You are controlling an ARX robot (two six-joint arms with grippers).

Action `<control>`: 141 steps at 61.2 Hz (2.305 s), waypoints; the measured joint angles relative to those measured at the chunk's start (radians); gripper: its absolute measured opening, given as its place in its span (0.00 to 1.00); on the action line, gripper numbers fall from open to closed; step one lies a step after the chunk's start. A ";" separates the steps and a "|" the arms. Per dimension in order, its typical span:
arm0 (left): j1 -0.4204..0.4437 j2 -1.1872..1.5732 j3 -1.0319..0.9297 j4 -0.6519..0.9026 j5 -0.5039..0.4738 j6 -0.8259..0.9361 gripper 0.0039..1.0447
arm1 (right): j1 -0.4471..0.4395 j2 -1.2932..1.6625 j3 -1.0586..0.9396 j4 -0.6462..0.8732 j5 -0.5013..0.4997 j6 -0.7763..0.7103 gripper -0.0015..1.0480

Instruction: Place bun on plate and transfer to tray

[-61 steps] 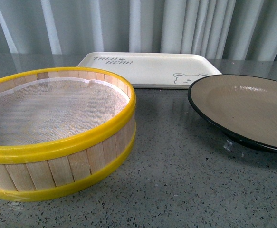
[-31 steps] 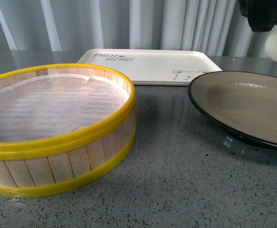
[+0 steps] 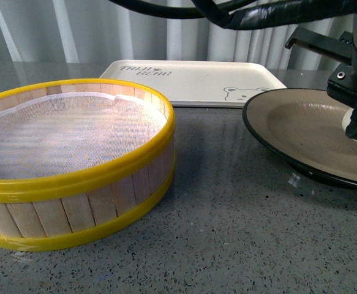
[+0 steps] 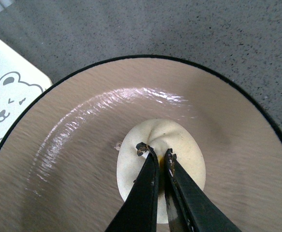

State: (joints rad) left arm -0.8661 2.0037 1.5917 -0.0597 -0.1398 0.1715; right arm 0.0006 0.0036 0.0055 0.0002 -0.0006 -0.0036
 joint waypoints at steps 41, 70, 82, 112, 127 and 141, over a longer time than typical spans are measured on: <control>0.039 0.027 0.019 -0.040 -0.034 0.061 0.03 | 0.000 0.000 0.000 0.000 0.000 0.000 0.92; 0.051 0.026 0.102 -0.095 -0.025 0.055 0.72 | 0.000 0.000 0.000 0.000 0.000 0.000 0.92; 0.079 -0.002 0.107 -0.095 -0.015 0.015 0.95 | 0.000 0.000 0.000 0.000 0.000 0.000 0.92; 0.459 -0.673 -0.415 0.036 0.048 -0.098 0.94 | 0.000 0.000 0.000 0.000 0.000 0.000 0.92; 0.696 -0.985 -0.835 0.198 0.023 -0.123 0.84 | 0.000 0.000 0.000 0.000 0.000 0.000 0.92; 0.782 -1.186 -1.216 0.497 0.058 -0.163 0.34 | 0.000 0.000 0.000 0.000 -0.001 0.000 0.92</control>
State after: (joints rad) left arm -0.0845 0.8181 0.3756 0.4370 -0.0822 0.0086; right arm 0.0006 0.0036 0.0055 0.0002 -0.0013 -0.0036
